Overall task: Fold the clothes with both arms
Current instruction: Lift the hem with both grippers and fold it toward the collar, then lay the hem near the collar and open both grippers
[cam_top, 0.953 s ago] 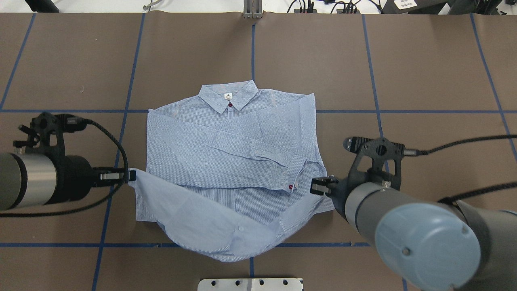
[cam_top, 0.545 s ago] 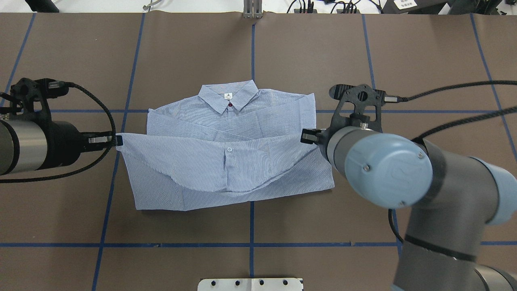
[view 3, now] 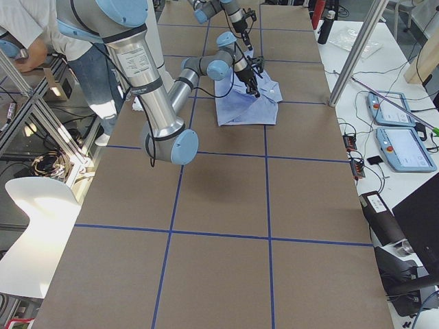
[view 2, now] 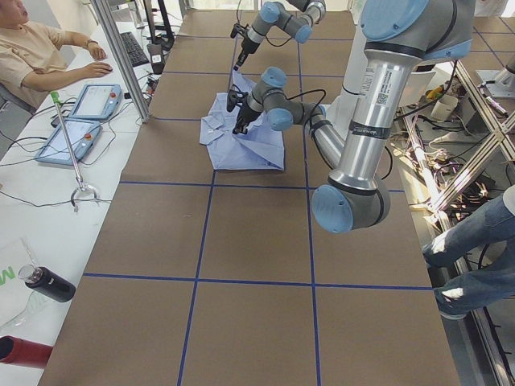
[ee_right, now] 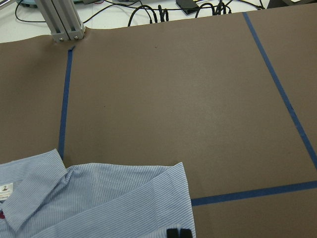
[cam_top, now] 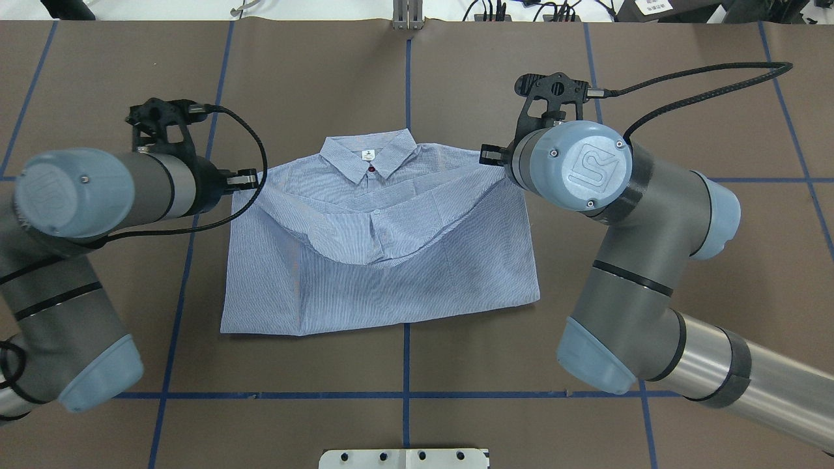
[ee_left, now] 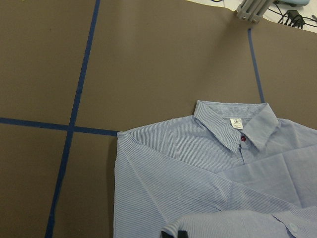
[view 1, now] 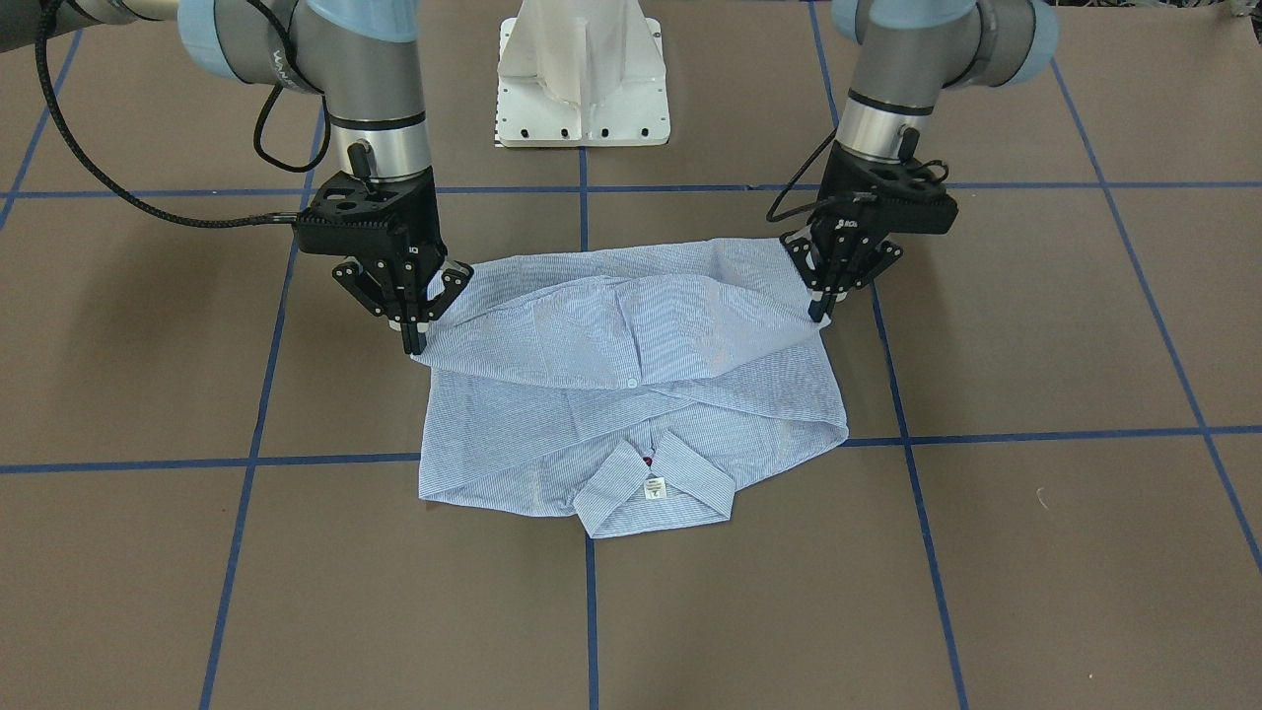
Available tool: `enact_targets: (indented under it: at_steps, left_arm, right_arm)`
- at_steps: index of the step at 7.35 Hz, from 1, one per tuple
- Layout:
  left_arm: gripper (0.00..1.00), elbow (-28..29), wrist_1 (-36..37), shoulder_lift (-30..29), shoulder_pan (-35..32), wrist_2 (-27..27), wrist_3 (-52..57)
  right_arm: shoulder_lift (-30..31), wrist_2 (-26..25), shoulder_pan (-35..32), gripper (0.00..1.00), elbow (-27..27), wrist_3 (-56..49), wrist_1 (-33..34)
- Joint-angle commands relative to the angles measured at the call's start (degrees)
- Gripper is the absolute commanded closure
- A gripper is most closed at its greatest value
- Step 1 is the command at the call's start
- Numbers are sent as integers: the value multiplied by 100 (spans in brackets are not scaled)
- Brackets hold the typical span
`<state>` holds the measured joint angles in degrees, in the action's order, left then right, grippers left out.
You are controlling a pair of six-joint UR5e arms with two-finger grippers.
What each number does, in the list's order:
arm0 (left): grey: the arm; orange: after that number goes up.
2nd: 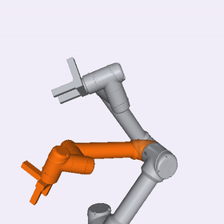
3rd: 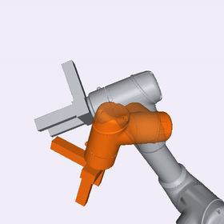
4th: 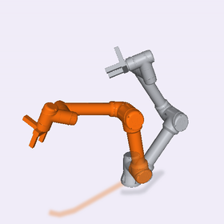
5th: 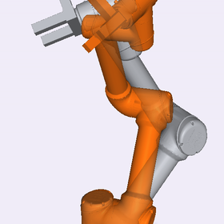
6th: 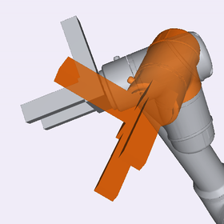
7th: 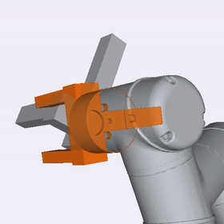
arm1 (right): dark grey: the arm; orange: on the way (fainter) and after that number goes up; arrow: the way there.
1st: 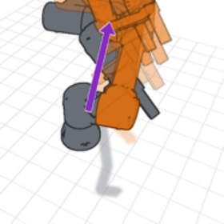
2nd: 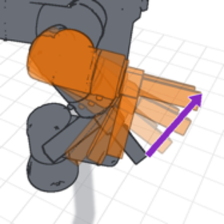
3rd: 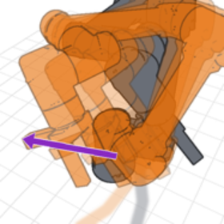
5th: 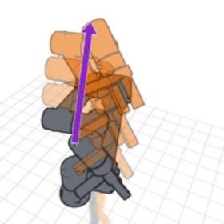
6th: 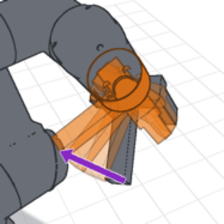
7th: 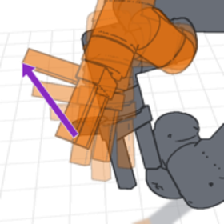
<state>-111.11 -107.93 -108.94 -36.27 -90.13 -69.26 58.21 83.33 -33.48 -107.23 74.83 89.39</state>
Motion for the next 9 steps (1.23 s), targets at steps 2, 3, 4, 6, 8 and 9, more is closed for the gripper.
enact_targets:
  at_steps: [2, 3, 4, 6, 8, 9]
  left_arm:
    - [100, 292, -53, -215, -230, -925, 1113]
    - [100, 396, -53, -198, -309, -928, 1255]
    - [100, 606, -61, -197, -441, -936, 1561]
    - [100, 914, -175, -206, -757, -1102, 2159]
    - [100, 1581, -963, -198, -785, -1332, 2232]
    - [100, 1828, -1219, -206, -785, -1332, 2232]
  right_arm:
    - [-302, 499, -62, 100, 527, -301, -53]
    - [-493, 518, -80, 100, 823, -363, -53]
    - [-652, 535, -97, 100, 1200, -364, -192]
    - [-618, 859, -289, 100, 1589, -704, -659]
    - [-627, 1159, -492, 100, 1714, -1003, -668]
    - [-618, 1212, -536, 100, 1749, -1092, -668]
